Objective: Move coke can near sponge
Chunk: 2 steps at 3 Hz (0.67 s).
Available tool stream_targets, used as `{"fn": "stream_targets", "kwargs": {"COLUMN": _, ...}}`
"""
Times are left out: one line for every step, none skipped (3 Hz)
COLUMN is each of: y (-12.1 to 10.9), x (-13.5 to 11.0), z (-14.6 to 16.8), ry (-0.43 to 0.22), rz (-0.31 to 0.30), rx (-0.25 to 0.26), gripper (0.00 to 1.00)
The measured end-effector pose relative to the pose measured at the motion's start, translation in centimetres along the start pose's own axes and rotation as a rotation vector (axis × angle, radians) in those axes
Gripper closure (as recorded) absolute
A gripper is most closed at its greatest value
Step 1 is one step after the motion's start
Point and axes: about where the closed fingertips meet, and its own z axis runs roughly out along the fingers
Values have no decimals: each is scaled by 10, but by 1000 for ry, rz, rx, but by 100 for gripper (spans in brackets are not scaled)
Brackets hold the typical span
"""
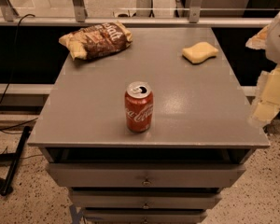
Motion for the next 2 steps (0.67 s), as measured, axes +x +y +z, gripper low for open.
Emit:
{"fn": "stream_targets", "kwargs": {"y": 0, "x": 0, "z": 0, "ry": 0, "rz": 0, "rx": 0, "gripper": 0}}
{"fn": "stream_targets", "kwargs": {"y": 0, "x": -3, "z": 5, "ry": -51, "rz": 8, "rx": -16, "gripper": 0}}
